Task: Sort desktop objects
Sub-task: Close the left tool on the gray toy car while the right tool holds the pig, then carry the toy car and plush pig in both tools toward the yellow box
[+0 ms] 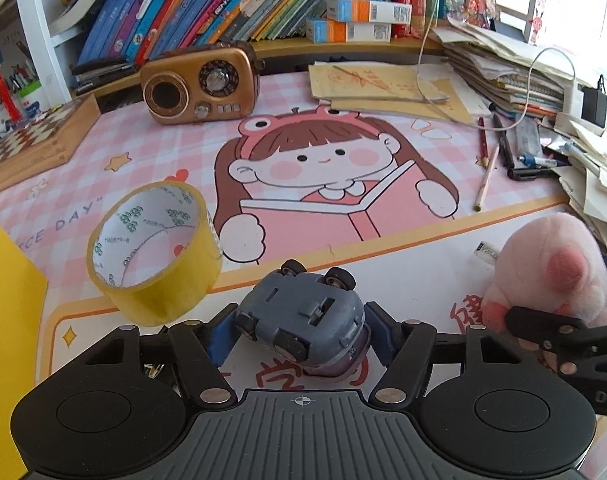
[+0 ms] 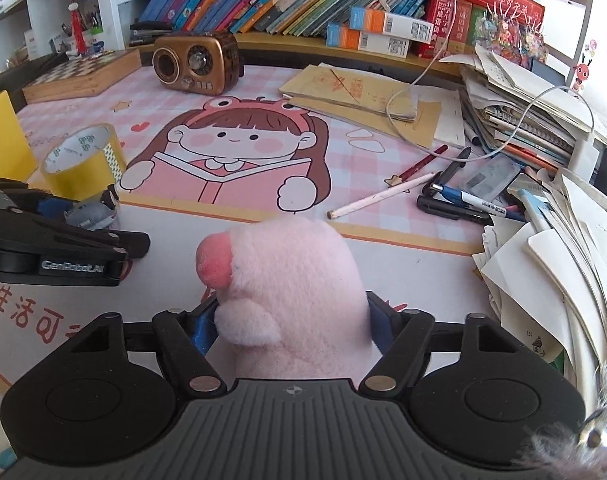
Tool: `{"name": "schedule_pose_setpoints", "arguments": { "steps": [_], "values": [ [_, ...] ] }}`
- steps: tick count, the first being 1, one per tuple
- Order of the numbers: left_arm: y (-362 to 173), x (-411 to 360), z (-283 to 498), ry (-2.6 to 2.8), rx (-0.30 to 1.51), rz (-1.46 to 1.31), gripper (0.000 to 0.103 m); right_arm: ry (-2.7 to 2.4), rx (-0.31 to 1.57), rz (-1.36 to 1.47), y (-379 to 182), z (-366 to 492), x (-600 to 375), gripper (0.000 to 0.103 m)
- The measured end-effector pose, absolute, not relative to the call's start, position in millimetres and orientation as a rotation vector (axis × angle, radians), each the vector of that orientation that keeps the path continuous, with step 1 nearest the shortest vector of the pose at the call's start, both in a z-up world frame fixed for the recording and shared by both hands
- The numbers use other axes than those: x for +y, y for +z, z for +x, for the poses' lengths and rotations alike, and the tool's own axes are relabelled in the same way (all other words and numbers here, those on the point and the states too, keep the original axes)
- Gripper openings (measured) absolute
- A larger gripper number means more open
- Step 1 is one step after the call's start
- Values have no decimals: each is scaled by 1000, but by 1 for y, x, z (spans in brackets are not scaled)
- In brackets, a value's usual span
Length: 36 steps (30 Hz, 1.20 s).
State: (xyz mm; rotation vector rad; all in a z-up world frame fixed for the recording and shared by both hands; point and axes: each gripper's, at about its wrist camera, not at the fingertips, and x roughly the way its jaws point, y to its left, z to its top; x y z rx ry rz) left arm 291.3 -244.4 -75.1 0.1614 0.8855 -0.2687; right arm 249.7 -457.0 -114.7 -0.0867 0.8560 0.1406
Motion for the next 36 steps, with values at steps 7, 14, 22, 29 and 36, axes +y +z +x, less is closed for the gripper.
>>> {"name": "schedule_pose_setpoints", "arguments": {
  "steps": [7, 14, 22, 29, 36],
  "values": [
    [-54, -242, 279, -315, 847, 95, 66, 148, 855, -54, -111, 246, -460, 58],
    [-29, -238, 263, -341, 796, 37, 66, 116, 824, -10, -99, 235, -461, 58],
    [-10, -221, 237, -330, 765, -4, 66, 134, 773, 54, -78, 213, -455, 59],
    [1, -197, 204, -309, 748, -50, 66, 166, 768, 77, -69, 184, -440, 59],
    [5, -170, 172, -288, 730, -61, 66, 192, 781, 59, -67, 157, -421, 59]
  ]
}}
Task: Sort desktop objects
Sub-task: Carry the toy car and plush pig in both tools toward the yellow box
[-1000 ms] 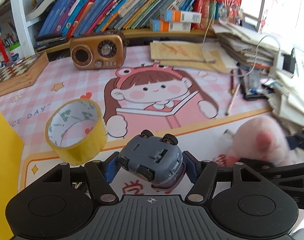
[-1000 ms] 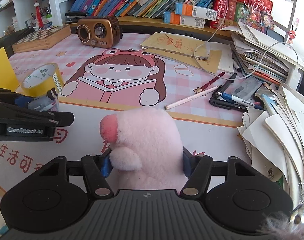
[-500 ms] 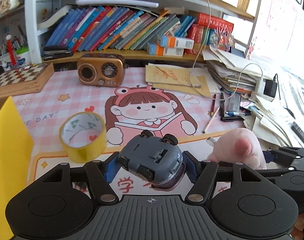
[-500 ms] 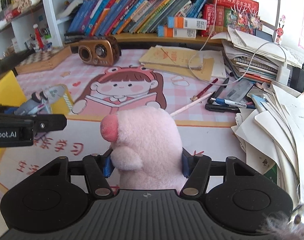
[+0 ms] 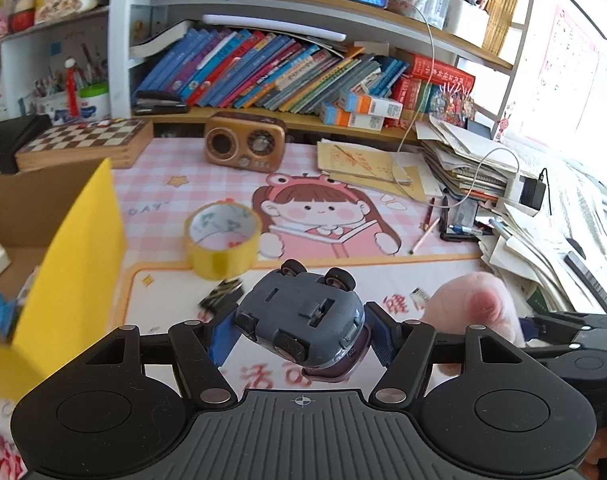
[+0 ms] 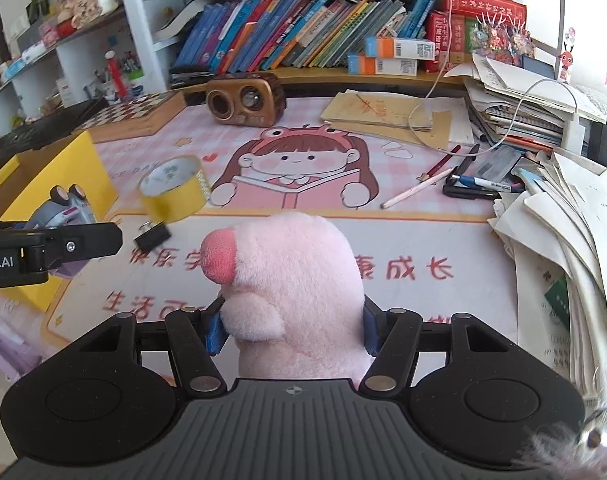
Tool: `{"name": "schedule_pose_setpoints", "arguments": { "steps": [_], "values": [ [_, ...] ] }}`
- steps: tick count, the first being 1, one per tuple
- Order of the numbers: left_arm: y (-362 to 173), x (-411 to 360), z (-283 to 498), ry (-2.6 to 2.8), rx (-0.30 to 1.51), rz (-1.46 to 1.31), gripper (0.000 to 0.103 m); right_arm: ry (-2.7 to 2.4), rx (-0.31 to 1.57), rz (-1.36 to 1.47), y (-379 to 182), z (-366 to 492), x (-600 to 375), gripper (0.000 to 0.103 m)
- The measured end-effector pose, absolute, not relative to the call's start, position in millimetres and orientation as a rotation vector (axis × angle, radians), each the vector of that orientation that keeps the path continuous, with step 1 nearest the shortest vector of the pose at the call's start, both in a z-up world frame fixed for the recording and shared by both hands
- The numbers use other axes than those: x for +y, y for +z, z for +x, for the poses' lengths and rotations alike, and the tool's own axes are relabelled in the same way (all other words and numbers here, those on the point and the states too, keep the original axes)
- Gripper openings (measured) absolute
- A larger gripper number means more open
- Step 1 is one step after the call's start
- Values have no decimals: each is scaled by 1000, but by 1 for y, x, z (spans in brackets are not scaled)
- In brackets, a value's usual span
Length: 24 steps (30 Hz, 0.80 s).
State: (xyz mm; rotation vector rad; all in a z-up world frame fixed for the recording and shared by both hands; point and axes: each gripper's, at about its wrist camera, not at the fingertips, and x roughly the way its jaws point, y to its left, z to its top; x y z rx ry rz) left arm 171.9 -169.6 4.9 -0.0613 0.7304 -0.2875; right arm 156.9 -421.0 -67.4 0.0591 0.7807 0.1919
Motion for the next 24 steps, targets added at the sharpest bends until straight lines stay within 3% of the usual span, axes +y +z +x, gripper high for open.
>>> {"name": "schedule_pose_setpoints", "arguments": {
  "steps": [24],
  "values": [
    [6, -51, 87, -262, 748, -127, 66, 251, 825, 70, -60, 78, -305, 59]
  ]
}}
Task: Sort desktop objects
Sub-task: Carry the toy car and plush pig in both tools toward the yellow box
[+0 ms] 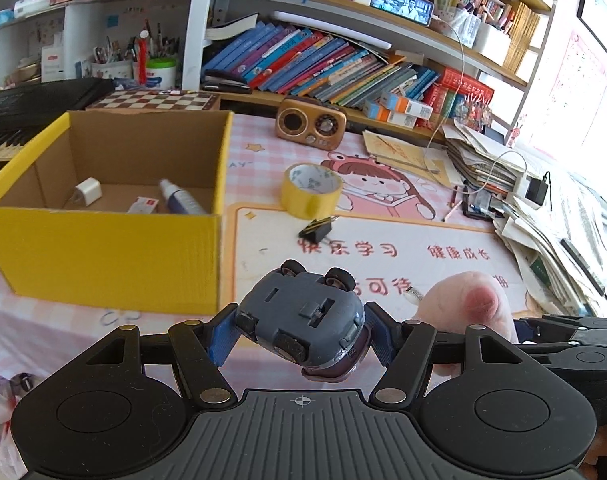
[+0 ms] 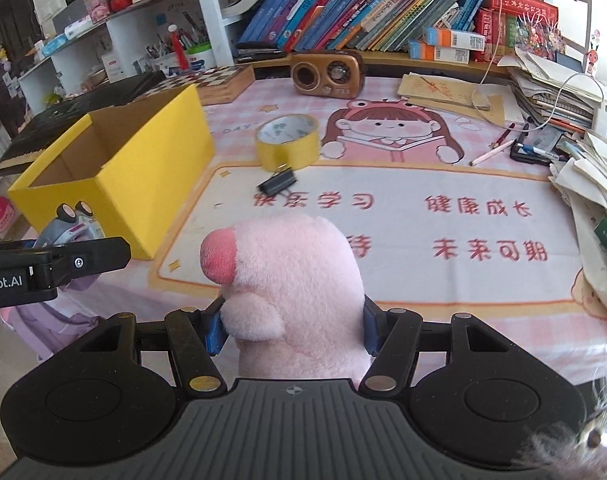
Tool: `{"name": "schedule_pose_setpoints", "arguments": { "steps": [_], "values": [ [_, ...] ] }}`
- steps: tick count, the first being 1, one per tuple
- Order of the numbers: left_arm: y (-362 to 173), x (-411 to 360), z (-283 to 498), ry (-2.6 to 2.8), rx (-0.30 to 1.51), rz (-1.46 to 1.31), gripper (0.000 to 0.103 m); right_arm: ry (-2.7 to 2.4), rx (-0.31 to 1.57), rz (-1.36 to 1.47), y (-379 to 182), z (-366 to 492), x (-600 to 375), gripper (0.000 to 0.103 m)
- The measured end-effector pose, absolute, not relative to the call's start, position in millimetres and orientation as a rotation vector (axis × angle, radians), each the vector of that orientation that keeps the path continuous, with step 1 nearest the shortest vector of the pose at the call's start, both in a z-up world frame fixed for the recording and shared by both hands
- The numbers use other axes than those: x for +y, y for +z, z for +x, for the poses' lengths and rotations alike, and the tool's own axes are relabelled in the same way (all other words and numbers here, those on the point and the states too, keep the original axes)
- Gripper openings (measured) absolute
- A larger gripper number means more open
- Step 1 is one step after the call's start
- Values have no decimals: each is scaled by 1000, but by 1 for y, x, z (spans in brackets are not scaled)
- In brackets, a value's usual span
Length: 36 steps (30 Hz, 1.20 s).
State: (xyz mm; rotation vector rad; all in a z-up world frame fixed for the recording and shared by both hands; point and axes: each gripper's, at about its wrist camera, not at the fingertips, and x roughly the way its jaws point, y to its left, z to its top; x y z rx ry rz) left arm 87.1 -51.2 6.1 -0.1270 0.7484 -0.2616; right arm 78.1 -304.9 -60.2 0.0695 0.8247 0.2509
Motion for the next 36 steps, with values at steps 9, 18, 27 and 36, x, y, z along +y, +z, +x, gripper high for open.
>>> {"name": "schedule_pose_setpoints", "arguments": {
  "steps": [9, 18, 27, 36],
  "values": [
    [4, -10, 64, -260, 743, -147, 66, 264, 822, 45, -56, 52, -261, 59],
    [2, 26, 41, -263, 742, -160, 66, 266, 819, 37, -56, 28, -228, 59],
    [0, 56, 26, -257, 741, -159, 66, 274, 825, 43, -60, 11, -199, 59],
    [0, 76, 16, -252, 736, -167, 66, 278, 825, 36, -60, 0, -182, 59]
  ]
}}
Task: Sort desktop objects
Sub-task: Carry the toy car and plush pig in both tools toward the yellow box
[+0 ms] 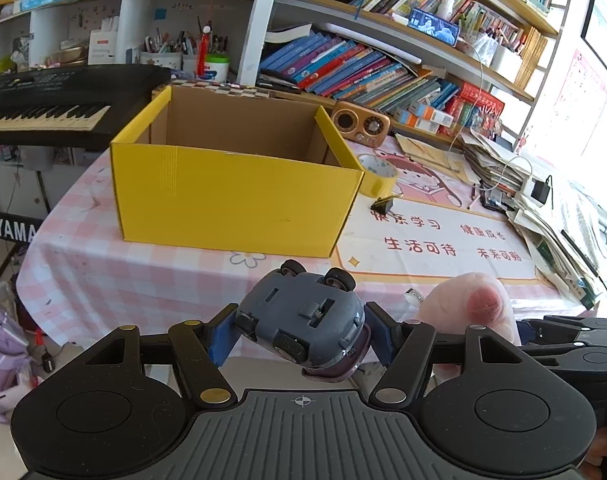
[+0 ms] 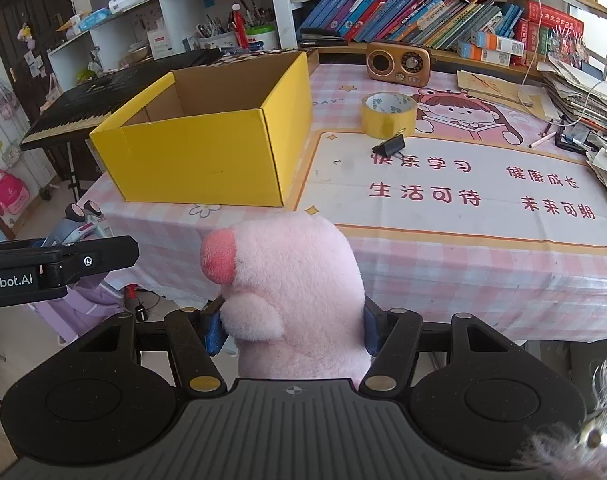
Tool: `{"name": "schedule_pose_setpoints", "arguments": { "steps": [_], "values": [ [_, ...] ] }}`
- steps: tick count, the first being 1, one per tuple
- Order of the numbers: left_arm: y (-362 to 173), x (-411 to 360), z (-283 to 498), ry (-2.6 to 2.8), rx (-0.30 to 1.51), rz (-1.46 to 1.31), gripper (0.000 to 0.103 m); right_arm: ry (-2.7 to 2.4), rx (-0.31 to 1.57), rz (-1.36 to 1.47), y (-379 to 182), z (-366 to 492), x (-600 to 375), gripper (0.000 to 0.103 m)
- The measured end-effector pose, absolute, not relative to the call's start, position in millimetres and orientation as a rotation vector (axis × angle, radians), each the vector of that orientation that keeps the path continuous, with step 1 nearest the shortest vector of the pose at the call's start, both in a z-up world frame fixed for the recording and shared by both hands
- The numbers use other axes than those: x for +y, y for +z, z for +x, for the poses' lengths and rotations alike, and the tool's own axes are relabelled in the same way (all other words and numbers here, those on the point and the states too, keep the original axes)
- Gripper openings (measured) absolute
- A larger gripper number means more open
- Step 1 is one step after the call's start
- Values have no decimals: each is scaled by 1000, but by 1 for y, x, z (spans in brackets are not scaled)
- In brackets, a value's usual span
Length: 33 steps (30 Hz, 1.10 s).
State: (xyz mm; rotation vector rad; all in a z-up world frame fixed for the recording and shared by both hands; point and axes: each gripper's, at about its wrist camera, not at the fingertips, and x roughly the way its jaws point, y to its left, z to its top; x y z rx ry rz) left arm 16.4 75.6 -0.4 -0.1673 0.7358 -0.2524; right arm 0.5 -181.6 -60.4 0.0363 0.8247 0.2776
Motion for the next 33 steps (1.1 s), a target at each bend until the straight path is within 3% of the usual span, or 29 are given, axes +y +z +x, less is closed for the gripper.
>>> {"name": "schedule_pose_setpoints", "arguments": {
  "steps": [33],
  "values": [
    [5, 103, 2, -154, 699, -234, 66, 395, 798, -37, -52, 1, -155, 59]
  ]
}}
